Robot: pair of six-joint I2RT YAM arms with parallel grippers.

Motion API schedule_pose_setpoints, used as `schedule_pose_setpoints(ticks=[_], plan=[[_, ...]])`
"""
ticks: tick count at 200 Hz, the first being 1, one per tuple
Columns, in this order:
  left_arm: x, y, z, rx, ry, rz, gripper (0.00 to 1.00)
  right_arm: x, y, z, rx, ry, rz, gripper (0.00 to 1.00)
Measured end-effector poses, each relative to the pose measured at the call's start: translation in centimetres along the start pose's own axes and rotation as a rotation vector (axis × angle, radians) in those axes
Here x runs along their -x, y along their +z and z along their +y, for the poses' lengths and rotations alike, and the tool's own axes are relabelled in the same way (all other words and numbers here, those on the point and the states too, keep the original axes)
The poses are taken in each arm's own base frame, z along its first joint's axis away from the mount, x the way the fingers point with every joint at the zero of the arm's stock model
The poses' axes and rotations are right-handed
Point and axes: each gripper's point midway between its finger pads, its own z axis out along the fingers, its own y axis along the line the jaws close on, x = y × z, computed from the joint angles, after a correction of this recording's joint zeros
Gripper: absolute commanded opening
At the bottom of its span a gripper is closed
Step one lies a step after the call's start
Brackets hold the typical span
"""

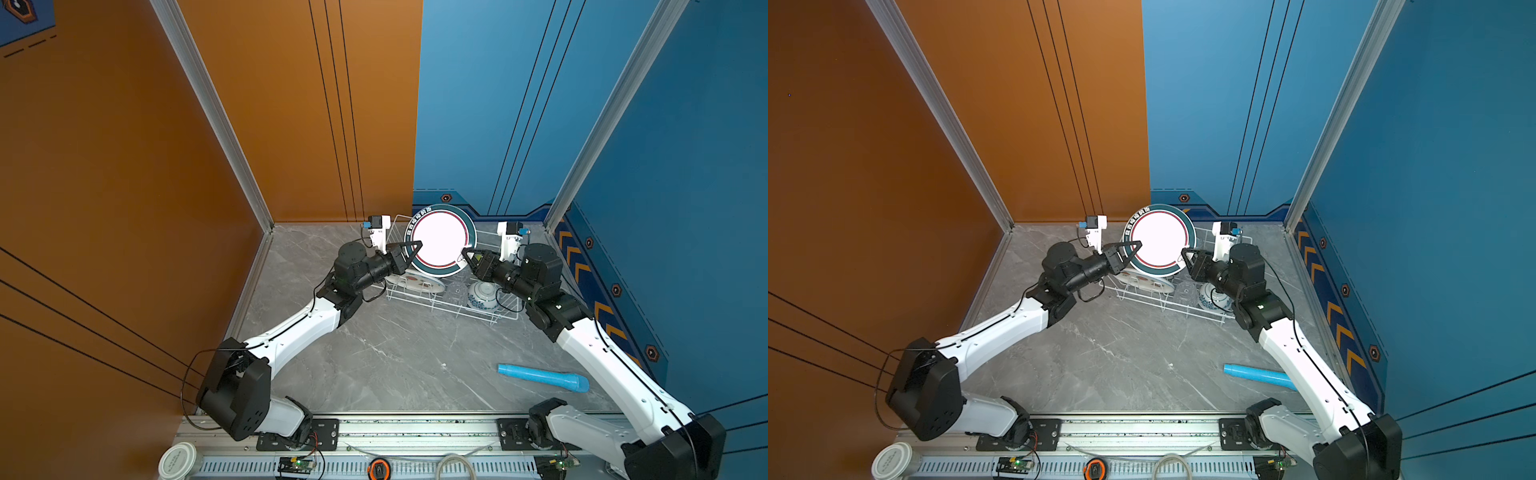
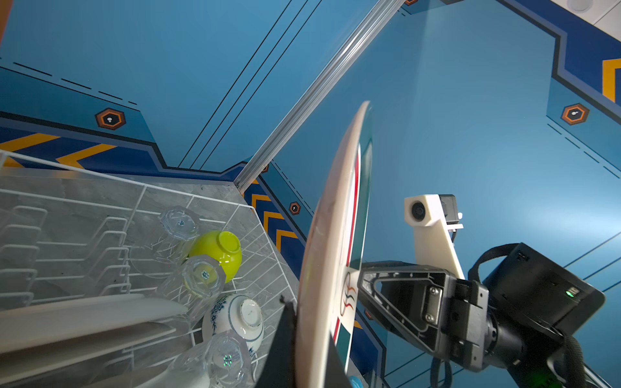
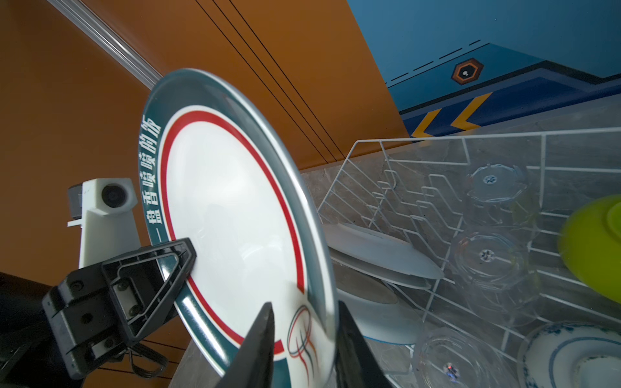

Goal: Unload the mixed dishes from the dish rack
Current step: 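Close the left gripper on the plate rim and open the right gripper, then carry the plate with the left gripper and lower it flat onto the table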

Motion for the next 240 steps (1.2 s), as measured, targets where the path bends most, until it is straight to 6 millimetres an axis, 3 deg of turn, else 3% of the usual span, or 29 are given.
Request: schedule_pose_setpoints(ticks=[32, 57, 85, 123, 173, 213, 240], plan=[[-0.1, -0.1, 0.5, 0.026, 0.005, 0.003, 0.00, 0.1, 0.0, 0.1, 0.004, -0.003, -0.002, 0.46], [-0.1, -0.1, 0.8, 0.047, 0.010, 0.006, 0.00, 0.1, 0.0, 0.0, 0.003, -0.006, -0.003, 0.54], [-0.4, -0.6, 3.3, 0.143, -0.005, 0.025, 0.00, 0.4, -0.1, 0.4, 0.020, -0.025, -0.013, 0.64], [0.7, -2.2, 6.9, 0.266, -0.033, 0.011, 0.00, 0.7, -0.8, 0.4, 0.020, -0.047, -0.029, 0.73], [4.0, -6.2, 8.1, 0.342, -0.032, -0.080, 0.00, 0.1, -2.6, 0.1, 0.004, -0.065, -0.052, 0.87], [5.5, -10.7, 9.7, 0.483, -0.043, -0.166, 0.00, -1.6, -3.0, -1.3, -0.047, -0.051, -0.001, 0.88], [6.0, -13.7, 9.6, 0.589, -0.027, -0.202, 0.00, -3.0, -3.9, -1.7, -0.070, -0.025, 0.035, 0.91]])
